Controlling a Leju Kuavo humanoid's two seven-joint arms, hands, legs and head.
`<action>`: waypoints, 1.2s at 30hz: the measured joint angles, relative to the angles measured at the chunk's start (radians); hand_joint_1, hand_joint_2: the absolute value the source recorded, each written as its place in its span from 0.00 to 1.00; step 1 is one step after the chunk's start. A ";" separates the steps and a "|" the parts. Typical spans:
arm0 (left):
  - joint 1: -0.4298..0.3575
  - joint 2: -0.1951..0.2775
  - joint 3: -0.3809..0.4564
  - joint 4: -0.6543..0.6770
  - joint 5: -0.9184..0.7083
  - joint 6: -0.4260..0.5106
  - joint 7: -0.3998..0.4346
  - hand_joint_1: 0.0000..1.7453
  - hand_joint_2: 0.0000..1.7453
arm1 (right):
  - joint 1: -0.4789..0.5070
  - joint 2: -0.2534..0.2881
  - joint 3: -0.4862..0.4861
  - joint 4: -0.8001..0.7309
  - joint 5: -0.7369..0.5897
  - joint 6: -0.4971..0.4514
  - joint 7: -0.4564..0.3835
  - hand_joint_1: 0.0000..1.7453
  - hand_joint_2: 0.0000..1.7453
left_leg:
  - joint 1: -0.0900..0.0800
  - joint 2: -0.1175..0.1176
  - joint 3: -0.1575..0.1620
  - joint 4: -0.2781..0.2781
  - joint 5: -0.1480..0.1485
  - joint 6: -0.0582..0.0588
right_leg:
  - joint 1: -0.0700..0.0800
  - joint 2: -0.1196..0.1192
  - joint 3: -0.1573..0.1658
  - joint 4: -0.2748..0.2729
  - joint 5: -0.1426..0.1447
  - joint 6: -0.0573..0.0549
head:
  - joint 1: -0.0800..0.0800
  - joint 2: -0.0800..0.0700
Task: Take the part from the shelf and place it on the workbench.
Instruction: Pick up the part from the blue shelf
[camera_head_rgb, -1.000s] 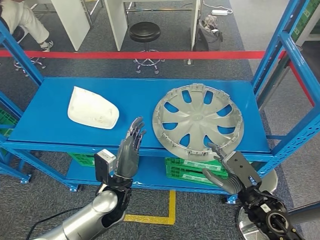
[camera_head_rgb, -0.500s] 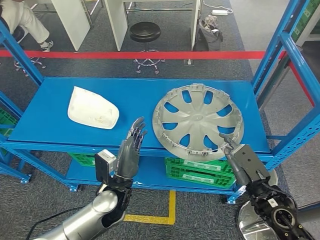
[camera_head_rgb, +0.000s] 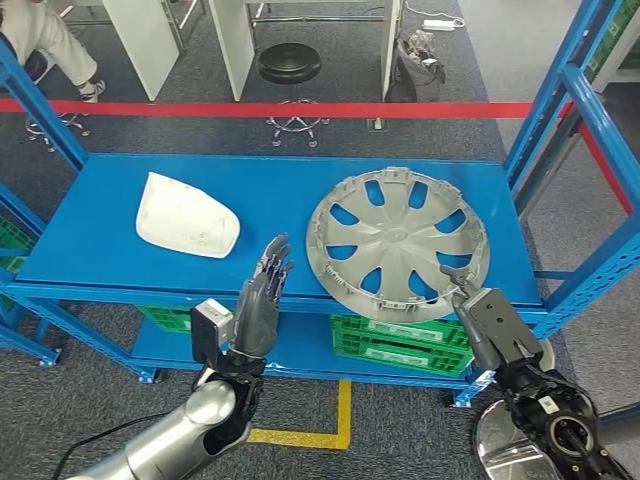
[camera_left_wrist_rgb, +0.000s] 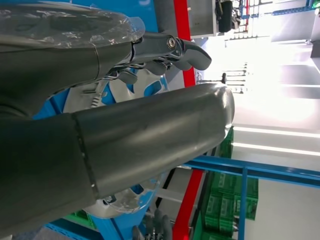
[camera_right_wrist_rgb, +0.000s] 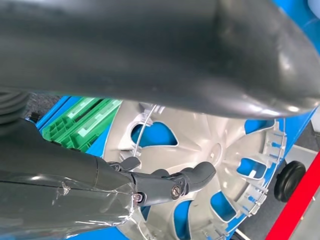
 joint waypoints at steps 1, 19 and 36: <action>0.000 0.000 0.000 0.000 -0.001 0.000 0.000 0.00 0.00 | 0.000 0.000 -0.001 0.000 0.000 0.001 0.000 0.00 0.00 | 0.000 0.000 -0.001 0.002 -0.001 0.002 | 0.000 0.000 0.000 0.000 0.000 0.002 | 0.000 0.000; -0.006 -0.004 0.000 0.001 -0.006 0.003 0.001 0.00 0.00 | 0.003 -0.003 -0.020 -0.005 0.001 0.009 -0.003 0.00 0.00 | 0.037 -0.061 0.004 0.002 -0.008 -0.039 | -0.025 0.032 0.002 0.019 -0.018 0.031 | 0.013 0.000; -0.009 -0.005 0.000 0.006 -0.006 0.004 -0.006 0.00 0.00 | -0.001 -0.004 -0.023 -0.005 -0.005 0.019 -0.011 0.00 0.00 | -0.006 0.032 -0.062 0.007 0.047 0.021 | 0.010 -0.062 0.022 0.036 -0.070 0.012 | -0.009 0.000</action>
